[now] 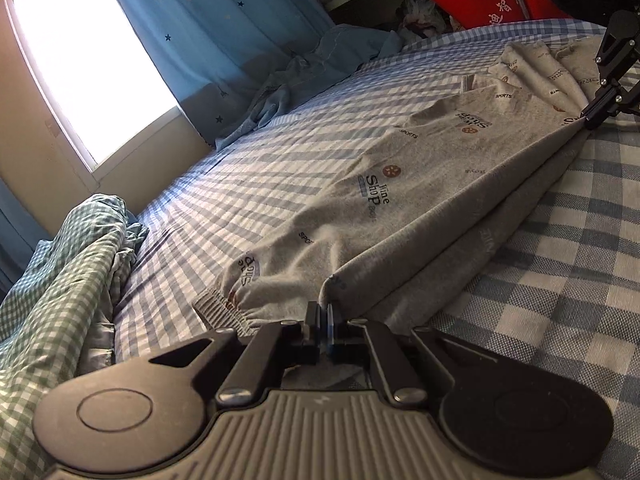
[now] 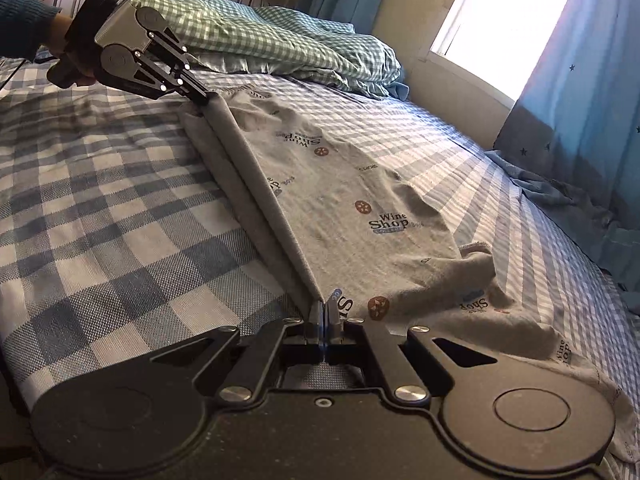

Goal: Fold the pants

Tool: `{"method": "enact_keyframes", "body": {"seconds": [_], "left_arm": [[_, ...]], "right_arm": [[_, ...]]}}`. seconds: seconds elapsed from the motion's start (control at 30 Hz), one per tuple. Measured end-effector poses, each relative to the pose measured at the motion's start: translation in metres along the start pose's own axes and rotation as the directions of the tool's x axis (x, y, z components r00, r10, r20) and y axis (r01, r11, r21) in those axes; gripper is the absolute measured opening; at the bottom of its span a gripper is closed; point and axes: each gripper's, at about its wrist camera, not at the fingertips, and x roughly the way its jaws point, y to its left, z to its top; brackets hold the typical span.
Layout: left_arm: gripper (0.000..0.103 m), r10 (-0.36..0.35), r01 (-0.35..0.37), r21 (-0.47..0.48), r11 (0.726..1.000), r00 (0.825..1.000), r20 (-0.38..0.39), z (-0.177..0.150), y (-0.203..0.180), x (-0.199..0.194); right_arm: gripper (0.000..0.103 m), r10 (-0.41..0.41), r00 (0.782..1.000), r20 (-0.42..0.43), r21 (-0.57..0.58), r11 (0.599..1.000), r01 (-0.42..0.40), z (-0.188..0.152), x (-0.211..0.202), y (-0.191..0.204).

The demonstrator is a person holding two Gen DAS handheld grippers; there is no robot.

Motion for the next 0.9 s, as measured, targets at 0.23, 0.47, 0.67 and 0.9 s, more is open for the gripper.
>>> {"method": "enact_keyframes", "body": {"seconds": [0.23, 0.47, 0.67, 0.9], "left_arm": [[0.059, -0.002, -0.006, -0.120, 0.993, 0.998, -0.068, 0.002, -0.003, 0.001], [0.101, 0.053, -0.070, -0.308, 0.949, 0.997, -0.062, 0.015, -0.014, -0.024], [0.103, 0.064, -0.085, -0.492, 0.866, 0.996, -0.059, 0.049, -0.046, -0.030], [0.103, -0.008, 0.029, -0.573, 0.819, 0.999, 0.040, 0.122, -0.108, -0.005]], "right_arm": [[0.020, -0.009, 1.000, 0.019, 0.099, 0.995, 0.007, -0.009, 0.001, -0.003], [0.083, -0.049, 0.996, 0.081, 0.260, 0.965, 0.027, -0.032, -0.029, -0.025], [0.102, -0.152, 0.984, 0.094, 0.393, 0.914, 0.104, -0.073, -0.066, -0.055], [0.102, -0.248, 0.967, 0.063, 0.520, 0.835, 0.180, -0.133, -0.101, -0.118]]}}
